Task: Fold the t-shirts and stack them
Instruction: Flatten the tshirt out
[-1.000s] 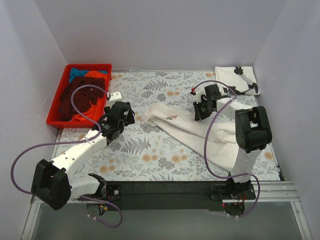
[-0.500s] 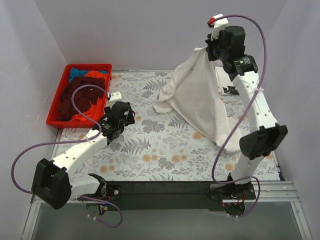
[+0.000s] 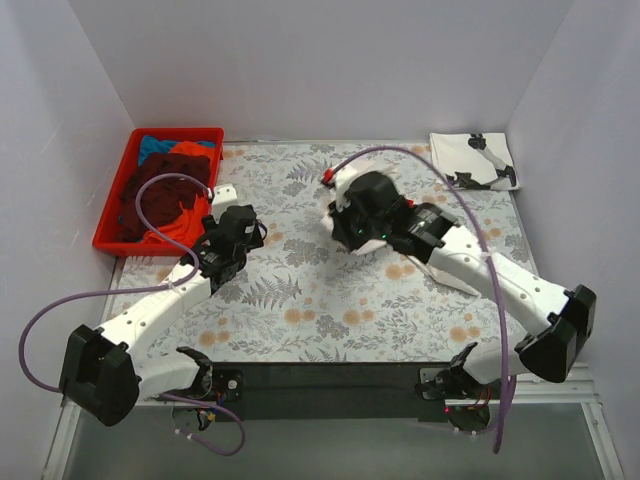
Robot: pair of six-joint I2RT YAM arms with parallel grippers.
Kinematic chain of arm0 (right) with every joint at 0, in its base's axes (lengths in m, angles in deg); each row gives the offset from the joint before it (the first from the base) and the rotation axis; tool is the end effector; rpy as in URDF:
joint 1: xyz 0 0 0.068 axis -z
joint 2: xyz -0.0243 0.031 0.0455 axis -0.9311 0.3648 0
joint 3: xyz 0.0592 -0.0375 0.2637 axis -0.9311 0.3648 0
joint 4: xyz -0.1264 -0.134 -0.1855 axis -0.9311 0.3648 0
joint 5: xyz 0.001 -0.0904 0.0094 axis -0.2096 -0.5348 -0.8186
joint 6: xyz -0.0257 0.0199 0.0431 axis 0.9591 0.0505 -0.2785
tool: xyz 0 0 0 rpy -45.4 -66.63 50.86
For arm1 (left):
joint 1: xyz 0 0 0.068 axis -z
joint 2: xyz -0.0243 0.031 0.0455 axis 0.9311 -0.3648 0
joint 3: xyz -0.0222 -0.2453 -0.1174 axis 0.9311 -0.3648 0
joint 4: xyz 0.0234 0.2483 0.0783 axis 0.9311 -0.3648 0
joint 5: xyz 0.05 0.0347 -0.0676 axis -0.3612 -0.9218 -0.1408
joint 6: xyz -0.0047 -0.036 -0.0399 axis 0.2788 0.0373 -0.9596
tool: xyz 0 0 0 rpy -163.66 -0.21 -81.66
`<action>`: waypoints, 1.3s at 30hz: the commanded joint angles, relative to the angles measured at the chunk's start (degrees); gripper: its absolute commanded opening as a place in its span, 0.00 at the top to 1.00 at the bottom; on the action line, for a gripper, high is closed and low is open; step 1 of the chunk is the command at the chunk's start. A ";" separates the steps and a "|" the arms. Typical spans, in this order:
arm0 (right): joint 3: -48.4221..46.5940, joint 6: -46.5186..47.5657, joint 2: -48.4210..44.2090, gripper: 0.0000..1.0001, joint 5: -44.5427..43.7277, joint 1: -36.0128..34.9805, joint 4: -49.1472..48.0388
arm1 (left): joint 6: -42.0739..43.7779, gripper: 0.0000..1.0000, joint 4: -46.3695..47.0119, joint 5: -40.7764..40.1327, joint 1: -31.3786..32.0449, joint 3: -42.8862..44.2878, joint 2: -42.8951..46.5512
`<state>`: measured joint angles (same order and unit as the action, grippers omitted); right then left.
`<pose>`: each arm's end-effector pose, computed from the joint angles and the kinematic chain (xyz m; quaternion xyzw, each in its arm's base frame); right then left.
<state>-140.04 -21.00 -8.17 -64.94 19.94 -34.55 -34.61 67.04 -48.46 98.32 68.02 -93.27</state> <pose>0.2032 0.2273 0.3817 -0.2989 0.8229 0.1968 0.4413 0.2233 -0.1044 0.2582 -0.3835 0.7869 -0.1174 0.4689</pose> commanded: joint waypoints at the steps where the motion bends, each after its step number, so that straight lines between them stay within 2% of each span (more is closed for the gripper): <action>1: 1.80 -7.14 2.88 0.90 8.32 -10.64 -2.44 | -0.18 0.39 0.48 -4.45 -0.36 -0.60 3.59; 3: 2.07 -7.23 7.08 0.85 16.11 -15.92 -2.45 | -0.09 0.39 0.65 -5.15 -0.45 -0.95 4.20; 4: 1.98 -6.53 8.41 0.79 17.90 -17.41 -2.45 | -0.09 0.39 0.66 -5.59 -0.53 -0.95 4.47; 6: 2.24 -6.00 11.14 0.74 18.54 -20.67 -1.83 | -0.01 0.39 0.66 -6.65 -0.53 -1.30 4.73; 8: 3.29 -5.56 11.24 0.69 16.44 -20.95 -1.66 | -0.70 0.39 -0.30 -7.62 -0.53 -1.48 5.26; 9: 4.43 -5.30 10.28 0.66 11.29 -20.94 -1.74 | -1.06 0.39 -0.75 -7.62 -0.53 -1.74 5.52; 12: 7.24 -3.72 7.56 0.49 4.23 -18.50 -1.30 | -2.20 0.39 -1.72 -5.95 -0.53 -3.32 7.19; 16: 12.87 -2.75 4.65 0.48 -0.18 -8.93 -1.74 | -2.29 0.39 -2.16 -2.62 -0.53 -4.29 8.34; 20: 19.98 -2.75 2.02 0.48 -1.24 5.90 -3.67 | -2.38 0.39 -1.63 8.61 -0.54 -5.17 8.34; 21: 21.39 -2.84 0.88 0.48 -1.24 8.12 -4.28 | -2.38 0.39 -1.72 14.64 -0.45 -5.00 7.12; 25: 28.60 -4.32 -1.68 0.49 -0.63 18.41 -9.20 | -7.90 0.39 -3.65 23.05 2.26 -2.98 1.14; 27: 32.29 -4.86 -3.17 0.49 0.51 25.95 -11.48 | -9.93 0.41 -3.74 21.75 6.92 -1.40 -3.51; 28: 34.65 -4.94 -4.48 0.49 2.26 27.64 -12.45 | -10.37 0.41 -4.00 19.82 10.59 0.43 -7.27; 30: 37.47 -5.12 -5.98 0.49 3.50 33.08 -14.48 | -12.30 0.41 -4.61 18.14 13.86 3.33 -13.24; 37: 41.18 -5.74 -3.01 0.50 9.92 37.41 -18.27 | -15.21 0.45 -8.22 10.67 14.76 10.65 -29.62; 39: 41.97 -6.26 -1.86 0.50 10.45 37.41 -20.28 | -14.95 0.52 -9.44 7.95 14.23 12.39 -32.43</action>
<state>-99.32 -26.14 -11.67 -58.10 57.05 -49.74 -48.33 60.66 -34.34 113.18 77.79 -123.56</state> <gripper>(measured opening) 0.500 0.499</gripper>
